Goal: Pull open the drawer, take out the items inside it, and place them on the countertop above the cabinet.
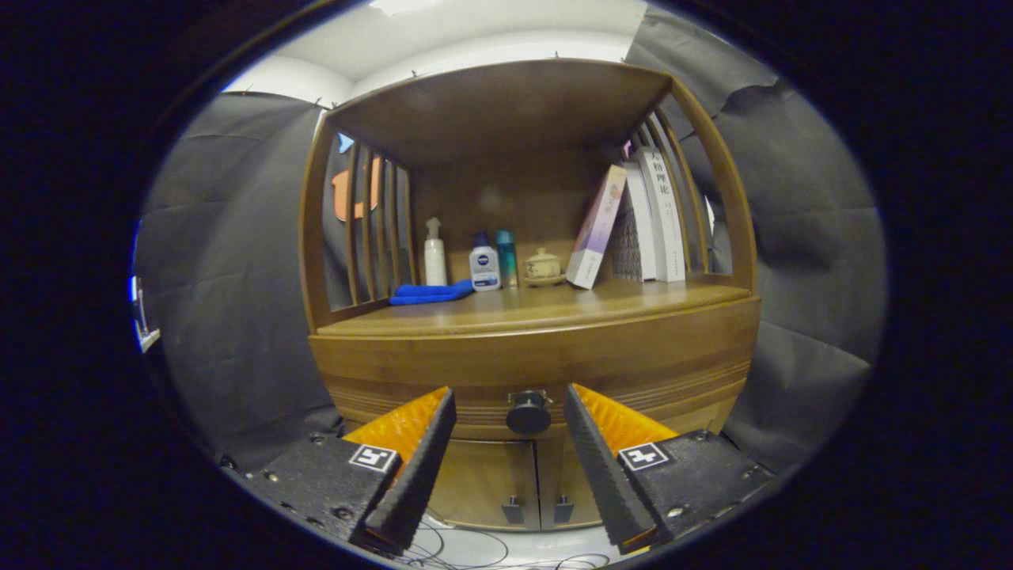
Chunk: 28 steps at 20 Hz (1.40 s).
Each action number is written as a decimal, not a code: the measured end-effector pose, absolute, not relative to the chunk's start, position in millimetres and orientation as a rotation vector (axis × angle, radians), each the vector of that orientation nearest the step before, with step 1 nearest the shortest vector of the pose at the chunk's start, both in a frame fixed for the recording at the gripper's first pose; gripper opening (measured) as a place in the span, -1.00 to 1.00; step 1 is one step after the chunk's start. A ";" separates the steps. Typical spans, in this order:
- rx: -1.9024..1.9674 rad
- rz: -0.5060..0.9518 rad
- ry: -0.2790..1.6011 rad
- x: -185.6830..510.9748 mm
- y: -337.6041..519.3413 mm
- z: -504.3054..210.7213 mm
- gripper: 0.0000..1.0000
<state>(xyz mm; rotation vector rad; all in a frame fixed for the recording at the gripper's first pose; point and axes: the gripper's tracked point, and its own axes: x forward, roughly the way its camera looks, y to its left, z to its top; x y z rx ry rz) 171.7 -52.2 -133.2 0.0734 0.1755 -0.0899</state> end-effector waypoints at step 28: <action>0.044 -0.137 0.264 189.8 -65.8 -179.5 -0.36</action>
